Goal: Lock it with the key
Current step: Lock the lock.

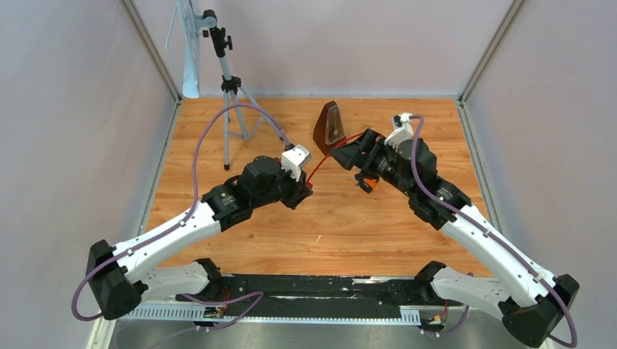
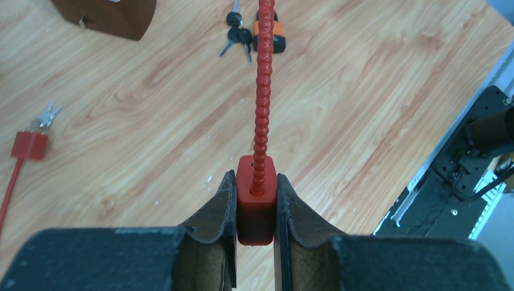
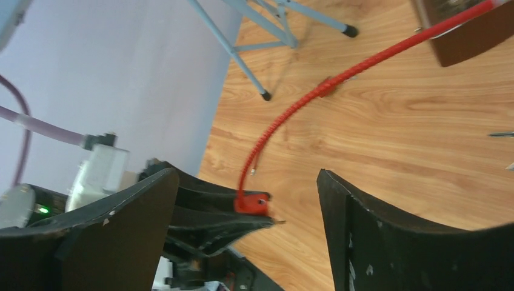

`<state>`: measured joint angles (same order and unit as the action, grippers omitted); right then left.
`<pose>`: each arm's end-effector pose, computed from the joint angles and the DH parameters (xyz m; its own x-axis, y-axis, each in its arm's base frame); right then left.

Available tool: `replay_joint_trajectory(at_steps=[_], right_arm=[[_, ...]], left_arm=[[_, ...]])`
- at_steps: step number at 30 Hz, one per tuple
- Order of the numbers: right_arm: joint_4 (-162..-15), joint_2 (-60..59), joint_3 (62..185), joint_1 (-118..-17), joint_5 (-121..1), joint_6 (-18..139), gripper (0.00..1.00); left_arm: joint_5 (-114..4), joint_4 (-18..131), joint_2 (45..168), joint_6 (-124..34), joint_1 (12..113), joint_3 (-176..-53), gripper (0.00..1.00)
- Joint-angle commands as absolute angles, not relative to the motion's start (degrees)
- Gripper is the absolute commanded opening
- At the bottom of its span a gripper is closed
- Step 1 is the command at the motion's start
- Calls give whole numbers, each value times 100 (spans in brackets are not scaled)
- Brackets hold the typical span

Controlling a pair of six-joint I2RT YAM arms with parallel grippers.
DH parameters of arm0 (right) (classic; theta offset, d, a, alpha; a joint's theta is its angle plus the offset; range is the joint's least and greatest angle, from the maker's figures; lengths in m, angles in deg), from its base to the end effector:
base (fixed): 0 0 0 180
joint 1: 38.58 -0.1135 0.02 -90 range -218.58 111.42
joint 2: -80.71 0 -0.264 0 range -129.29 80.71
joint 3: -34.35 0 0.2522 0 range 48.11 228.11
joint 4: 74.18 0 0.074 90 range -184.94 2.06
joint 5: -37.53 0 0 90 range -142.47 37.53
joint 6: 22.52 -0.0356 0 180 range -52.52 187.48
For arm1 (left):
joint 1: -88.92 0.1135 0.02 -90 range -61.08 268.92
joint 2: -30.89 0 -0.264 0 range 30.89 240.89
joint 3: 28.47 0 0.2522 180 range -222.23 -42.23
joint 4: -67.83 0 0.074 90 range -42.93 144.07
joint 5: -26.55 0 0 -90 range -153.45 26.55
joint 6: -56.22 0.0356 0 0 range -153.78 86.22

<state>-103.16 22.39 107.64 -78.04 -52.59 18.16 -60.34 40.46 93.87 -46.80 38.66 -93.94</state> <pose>0.1786 0.1471 0.3768 -0.6050 0.4842 -0.6321 -0.2735 0.6191 0.7361 0.1592 -0.1946 0.3136 -0.4421 0.1799 -0.8787 0.7181 0.6580 -0.2266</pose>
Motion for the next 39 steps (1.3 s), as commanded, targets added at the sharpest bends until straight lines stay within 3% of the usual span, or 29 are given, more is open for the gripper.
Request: replay_joint_trajectory(at_steps=[1, 5, 7, 10, 16, 24, 33, 35, 39], right_arm=[[-10411, 2920, 10482, -7698, -5252, 2853, 84], [-10414, 3397, 10389, -7688, -5302, 3629, 80], [-10374, 3527, 10391, -7690, -5095, 3999, 67], [-10269, 3611, 10441, -7689, -4793, 4744, 60], [-10127, 3589, 10818, -7690, -4721, 6184, 61], [-10943, 3174, 11135, -7699, -7539, 8603, 66], [-11872, 2561, 11679, -7698, -8522, 9387, 49], [-12222, 2443, 11701, -7699, -8682, 9466, 50], [-12502, 2433, 11515, -7699, -8759, 9668, 60]], left_arm=[[-6235, 3329, 8953, -4509, 3851, -9946, 0], [-6323, 2639, 8757, -4382, 3850, -10262, 0], [-6323, 2373, 8622, -4212, 3855, -10288, 0], [-6154, 2037, 8416, -3935, 3848, -10308, 0], [-5805, 1198, 7893, -3476, 3848, -10499, 0], [-5307, 396, 7672, -3008, 3850, -10793, 0], [-5078, 330, 7658, -2958, 3846, -10647, 0], [-5079, 371, 7643, -2954, 3851, -10603, 0], [-5060, 385, 7646, -2929, 3849, -10593, 0]])
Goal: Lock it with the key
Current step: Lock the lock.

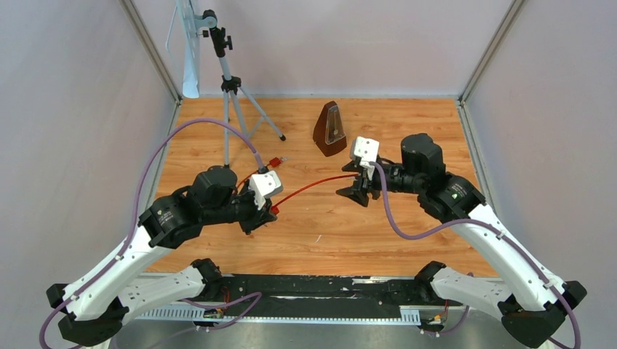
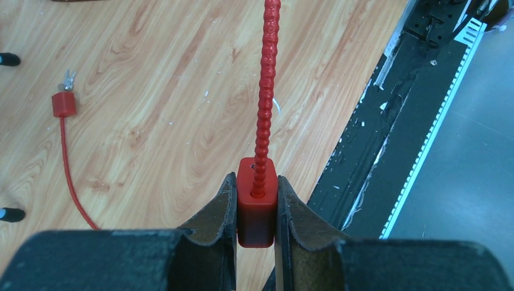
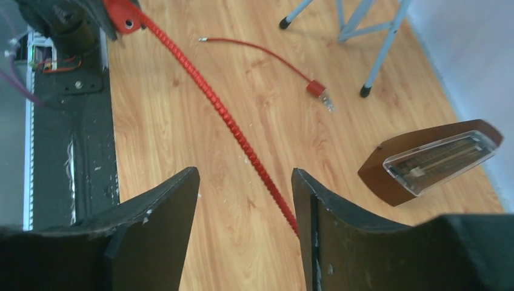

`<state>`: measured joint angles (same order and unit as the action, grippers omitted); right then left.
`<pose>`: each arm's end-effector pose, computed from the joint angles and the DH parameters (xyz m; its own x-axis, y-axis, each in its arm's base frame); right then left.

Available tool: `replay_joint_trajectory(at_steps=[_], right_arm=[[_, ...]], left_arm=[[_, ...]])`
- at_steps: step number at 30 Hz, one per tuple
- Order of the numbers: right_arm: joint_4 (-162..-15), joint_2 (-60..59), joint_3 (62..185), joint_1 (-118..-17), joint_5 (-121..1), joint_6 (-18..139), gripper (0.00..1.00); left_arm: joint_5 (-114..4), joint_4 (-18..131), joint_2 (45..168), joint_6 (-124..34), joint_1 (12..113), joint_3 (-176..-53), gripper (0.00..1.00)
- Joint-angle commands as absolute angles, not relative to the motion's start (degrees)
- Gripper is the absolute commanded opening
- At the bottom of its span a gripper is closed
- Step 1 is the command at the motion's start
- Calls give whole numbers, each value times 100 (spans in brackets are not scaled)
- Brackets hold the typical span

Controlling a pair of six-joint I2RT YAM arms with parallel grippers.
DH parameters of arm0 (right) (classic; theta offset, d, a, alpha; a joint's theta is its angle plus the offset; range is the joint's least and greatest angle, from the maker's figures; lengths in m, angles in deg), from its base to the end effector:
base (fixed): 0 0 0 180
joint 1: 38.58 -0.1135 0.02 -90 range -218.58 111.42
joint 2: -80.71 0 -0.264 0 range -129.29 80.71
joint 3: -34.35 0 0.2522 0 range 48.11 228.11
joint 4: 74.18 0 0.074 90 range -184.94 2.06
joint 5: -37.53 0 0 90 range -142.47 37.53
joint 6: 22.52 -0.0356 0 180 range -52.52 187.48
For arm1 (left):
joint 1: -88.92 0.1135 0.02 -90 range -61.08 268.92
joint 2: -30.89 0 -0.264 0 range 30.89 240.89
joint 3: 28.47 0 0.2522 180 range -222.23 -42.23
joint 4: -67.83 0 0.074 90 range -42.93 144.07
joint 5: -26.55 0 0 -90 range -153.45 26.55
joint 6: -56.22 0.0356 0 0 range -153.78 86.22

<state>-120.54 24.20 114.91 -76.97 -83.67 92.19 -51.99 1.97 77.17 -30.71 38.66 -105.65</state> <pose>0.1463 0.1394 0.3968 0.1088 -0.3700 -0.9226 -0.9482 0.2401 -0.2081 0.0861 -0.1146 0.3714 -0.3199 0.4668 -0.8245 0.8761 0.4770 -0.0698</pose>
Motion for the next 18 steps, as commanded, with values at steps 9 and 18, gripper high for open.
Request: replay_joint_trajectory(at_steps=[9, 18], right_arm=[[-12542, 2264, 11506, -7696, -8456, 9712, 48], [-12698, 2064, 11669, -7699, -8359, 9374, 14]], left_arm=[[-4849, 351, 7631, -2902, 3854, -10581, 0], [-4785, 420, 7504, -2904, 3848, -10582, 0]])
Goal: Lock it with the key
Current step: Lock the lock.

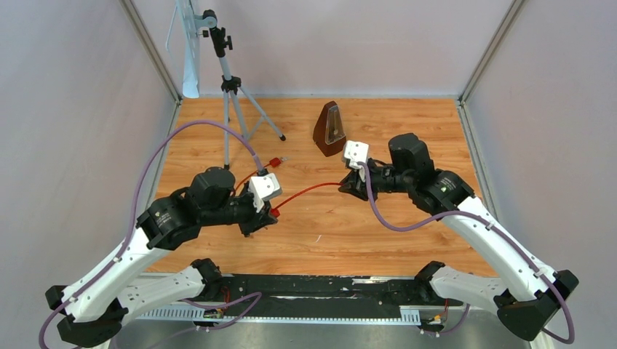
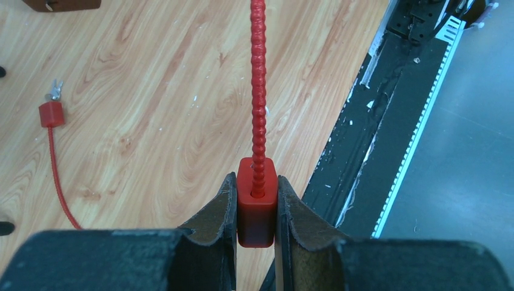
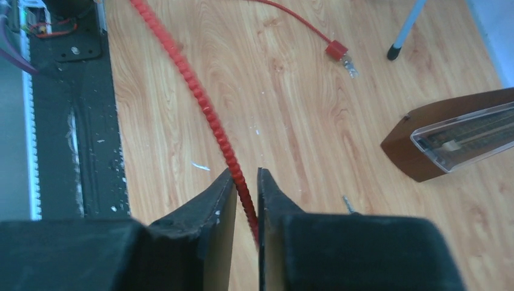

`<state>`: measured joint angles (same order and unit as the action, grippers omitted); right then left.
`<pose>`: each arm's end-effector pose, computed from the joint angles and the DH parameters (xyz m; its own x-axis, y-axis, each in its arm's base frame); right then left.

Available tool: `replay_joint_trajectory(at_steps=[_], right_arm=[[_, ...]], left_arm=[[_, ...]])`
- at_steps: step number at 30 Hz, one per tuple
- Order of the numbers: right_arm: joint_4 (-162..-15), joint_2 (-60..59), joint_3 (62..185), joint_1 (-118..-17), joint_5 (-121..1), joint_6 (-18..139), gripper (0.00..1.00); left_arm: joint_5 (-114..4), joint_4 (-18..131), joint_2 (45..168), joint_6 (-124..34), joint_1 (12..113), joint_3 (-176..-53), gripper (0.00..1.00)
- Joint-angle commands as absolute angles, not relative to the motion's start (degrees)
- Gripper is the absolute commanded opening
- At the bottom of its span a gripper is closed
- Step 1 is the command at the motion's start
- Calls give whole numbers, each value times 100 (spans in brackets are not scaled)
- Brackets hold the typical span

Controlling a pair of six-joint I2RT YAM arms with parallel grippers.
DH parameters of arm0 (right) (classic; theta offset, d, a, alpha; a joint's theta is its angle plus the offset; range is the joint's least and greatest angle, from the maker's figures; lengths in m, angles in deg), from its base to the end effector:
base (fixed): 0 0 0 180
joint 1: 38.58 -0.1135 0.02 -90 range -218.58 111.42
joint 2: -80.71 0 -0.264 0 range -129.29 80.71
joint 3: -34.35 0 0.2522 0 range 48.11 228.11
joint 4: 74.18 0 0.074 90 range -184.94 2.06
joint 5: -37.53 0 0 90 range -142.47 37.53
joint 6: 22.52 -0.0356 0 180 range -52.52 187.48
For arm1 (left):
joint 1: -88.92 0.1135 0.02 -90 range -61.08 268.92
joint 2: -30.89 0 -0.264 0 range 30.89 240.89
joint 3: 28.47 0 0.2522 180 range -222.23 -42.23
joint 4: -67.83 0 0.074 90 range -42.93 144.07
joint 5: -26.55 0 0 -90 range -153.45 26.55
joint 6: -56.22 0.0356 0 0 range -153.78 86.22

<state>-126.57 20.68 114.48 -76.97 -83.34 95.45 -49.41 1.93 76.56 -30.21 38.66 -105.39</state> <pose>0.1559 0.1468 0.3730 0.0396 -0.4822 -0.8752 -0.9674 0.2007 -0.1544 0.0831 -0.1135 0.3715 -0.3084 0.4654 -0.8296 0.8945 0.4386 -0.0864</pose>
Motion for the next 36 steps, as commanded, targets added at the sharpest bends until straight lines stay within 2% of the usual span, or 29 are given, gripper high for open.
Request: replay_joint_trajectory(at_steps=[1, 2, 8, 13, 17, 22, 28, 36], right_arm=[[-12692, 2056, 11707, -7694, -8430, 9305, 3], [-12665, 2040, 11758, -7698, -8505, 9188, 0], [-11544, 2068, 11671, -7823, -8968, 7926, 0], [-8745, 2448, 10713, -7949, -8822, 5754, 0], [-6673, 2578, 9971, -8039, -8736, 4510, 0], [-5575, 2379, 9570, -8434, -8705, 4263, 0], [-4683, 2233, 9182, -8744, -8443, 4160, 0], [-4421, 2052, 8959, -8960, -8343, 4307, 0]], left_arm=[[-4795, 491, 7485, -2913, 3852, -10571, 0], [-4801, 532, 7459, -2939, 3850, -10537, 0], [-4641, 1939, 7223, -3441, 3850, -9890, 0], [-4556, 3988, 7094, -4086, 3850, -9110, 0], [-4759, 4963, 7261, -4346, 3844, -8680, 0], [-4305, 6247, 7500, -4217, 3846, -8216, 0], [-3998, 6917, 7558, -4034, 3849, -7933, 0], [-3760, 7457, 7324, -4079, 3853, -7674, 0]])
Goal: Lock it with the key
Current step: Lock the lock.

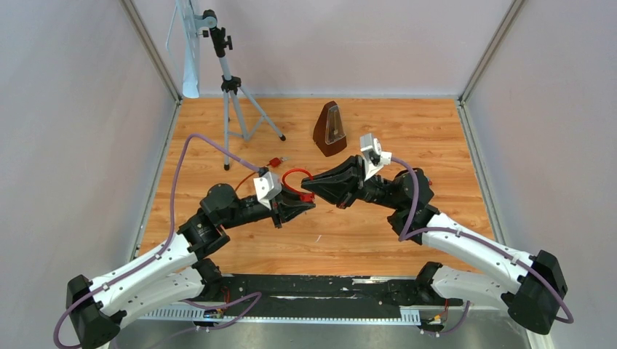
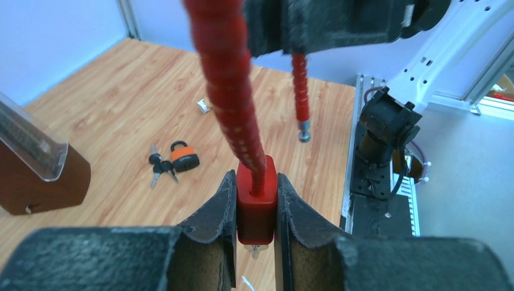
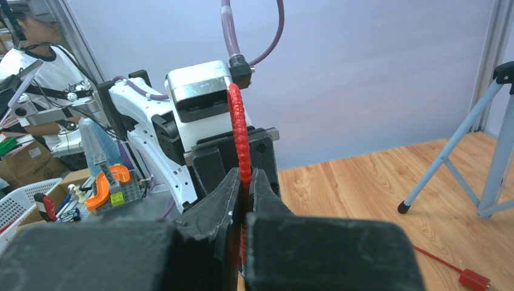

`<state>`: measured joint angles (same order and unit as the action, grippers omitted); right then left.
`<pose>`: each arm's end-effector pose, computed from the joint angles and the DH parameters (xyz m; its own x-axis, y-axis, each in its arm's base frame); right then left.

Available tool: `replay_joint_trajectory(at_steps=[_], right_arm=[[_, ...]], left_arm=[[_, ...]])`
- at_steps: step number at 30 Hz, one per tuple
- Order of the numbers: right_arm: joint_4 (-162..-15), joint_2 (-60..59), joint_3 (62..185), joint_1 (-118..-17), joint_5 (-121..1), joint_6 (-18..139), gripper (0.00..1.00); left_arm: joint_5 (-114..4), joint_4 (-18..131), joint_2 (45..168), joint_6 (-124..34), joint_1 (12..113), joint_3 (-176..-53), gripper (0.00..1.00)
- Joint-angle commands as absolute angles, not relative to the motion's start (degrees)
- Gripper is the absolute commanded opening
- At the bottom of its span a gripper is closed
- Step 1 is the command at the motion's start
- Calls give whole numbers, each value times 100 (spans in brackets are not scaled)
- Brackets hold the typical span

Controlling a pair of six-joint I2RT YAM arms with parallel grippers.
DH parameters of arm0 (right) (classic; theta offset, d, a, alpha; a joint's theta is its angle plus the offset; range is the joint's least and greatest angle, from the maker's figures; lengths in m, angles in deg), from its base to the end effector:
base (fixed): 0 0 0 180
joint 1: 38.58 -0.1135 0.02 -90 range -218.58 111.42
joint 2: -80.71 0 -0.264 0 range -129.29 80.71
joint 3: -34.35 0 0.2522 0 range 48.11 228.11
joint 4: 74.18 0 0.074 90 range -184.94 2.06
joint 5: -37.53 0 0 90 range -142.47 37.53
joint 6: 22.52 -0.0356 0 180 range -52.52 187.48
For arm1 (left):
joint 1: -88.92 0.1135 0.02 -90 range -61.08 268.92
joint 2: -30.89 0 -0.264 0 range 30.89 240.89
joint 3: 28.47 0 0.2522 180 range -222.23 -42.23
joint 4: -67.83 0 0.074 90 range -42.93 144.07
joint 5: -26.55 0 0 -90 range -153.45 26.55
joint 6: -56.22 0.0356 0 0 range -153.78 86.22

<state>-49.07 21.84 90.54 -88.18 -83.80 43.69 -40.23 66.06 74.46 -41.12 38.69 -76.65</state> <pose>0.1362 0.1886 0.3675 -0.1618 0.3416 -0.9258 -0.9800 0.0544 0.1913 0.1086 -0.1525 0.3210 -0.0910 -0.0742 -0.9931 0.9545 0.2780 -0.1082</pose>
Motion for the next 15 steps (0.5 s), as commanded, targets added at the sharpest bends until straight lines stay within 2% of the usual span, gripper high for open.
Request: replay_joint_trajectory(at_steps=[1, 15], right_arm=[[-4387, 2037, 8929, -8985, -8302, 4333, 0], [-4514, 2046, 8810, -9009, -8095, 4656, 0]], left_arm=[[-3739, 7508, 7316, -4098, 3842, -7667, 0], [-3434, 7869, 7189, -4431, 3854, -7571, 0]])
